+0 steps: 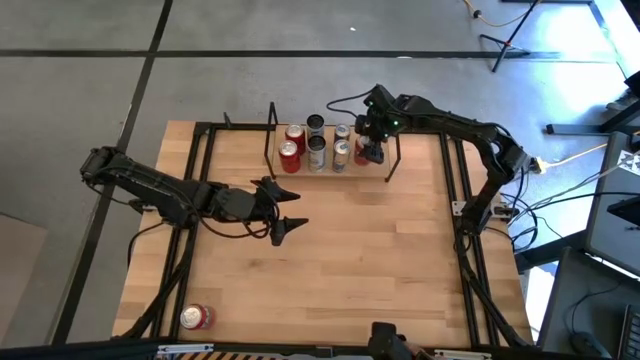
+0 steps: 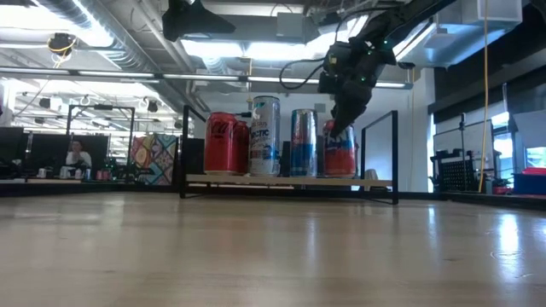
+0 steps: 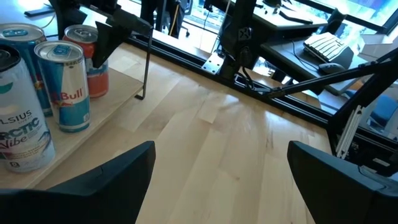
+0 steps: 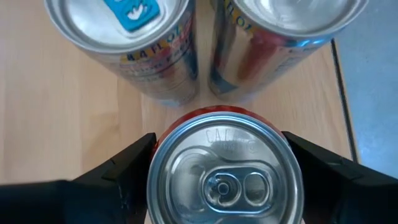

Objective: Place canned beverage on shelf
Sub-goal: Put the top orange soda can on the shelf

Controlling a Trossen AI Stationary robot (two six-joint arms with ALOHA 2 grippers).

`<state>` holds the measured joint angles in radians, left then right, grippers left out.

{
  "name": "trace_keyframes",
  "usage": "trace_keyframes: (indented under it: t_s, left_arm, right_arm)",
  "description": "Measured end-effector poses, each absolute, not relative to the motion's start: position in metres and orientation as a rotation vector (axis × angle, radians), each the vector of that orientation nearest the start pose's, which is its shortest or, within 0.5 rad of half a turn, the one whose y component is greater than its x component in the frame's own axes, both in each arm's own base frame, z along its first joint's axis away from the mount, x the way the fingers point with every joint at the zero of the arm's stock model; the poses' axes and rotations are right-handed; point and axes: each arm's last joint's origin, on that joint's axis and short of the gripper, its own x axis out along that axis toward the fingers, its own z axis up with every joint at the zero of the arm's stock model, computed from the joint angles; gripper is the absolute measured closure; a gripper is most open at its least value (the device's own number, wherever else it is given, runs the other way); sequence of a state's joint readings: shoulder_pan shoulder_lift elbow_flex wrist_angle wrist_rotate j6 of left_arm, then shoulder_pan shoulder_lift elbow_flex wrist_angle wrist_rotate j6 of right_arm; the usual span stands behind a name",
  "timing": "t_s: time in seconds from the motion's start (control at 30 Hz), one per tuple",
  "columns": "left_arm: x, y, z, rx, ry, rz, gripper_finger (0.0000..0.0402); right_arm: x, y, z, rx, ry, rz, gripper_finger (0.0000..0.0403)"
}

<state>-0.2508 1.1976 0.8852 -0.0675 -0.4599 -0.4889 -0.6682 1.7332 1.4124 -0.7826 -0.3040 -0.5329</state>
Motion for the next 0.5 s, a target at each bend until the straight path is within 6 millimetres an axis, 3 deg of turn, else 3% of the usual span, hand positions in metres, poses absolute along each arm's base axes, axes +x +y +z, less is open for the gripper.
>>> trace_keyframes:
  t_s: [0.5]
  left_arm:
    - [0.2577,-0.0528,0.2973,-0.353,0.288,0.285,0.0047]
  right_arm:
    - [0.2866,-0.2186,0.2590,-0.034,1.044,-0.134,0.0114]
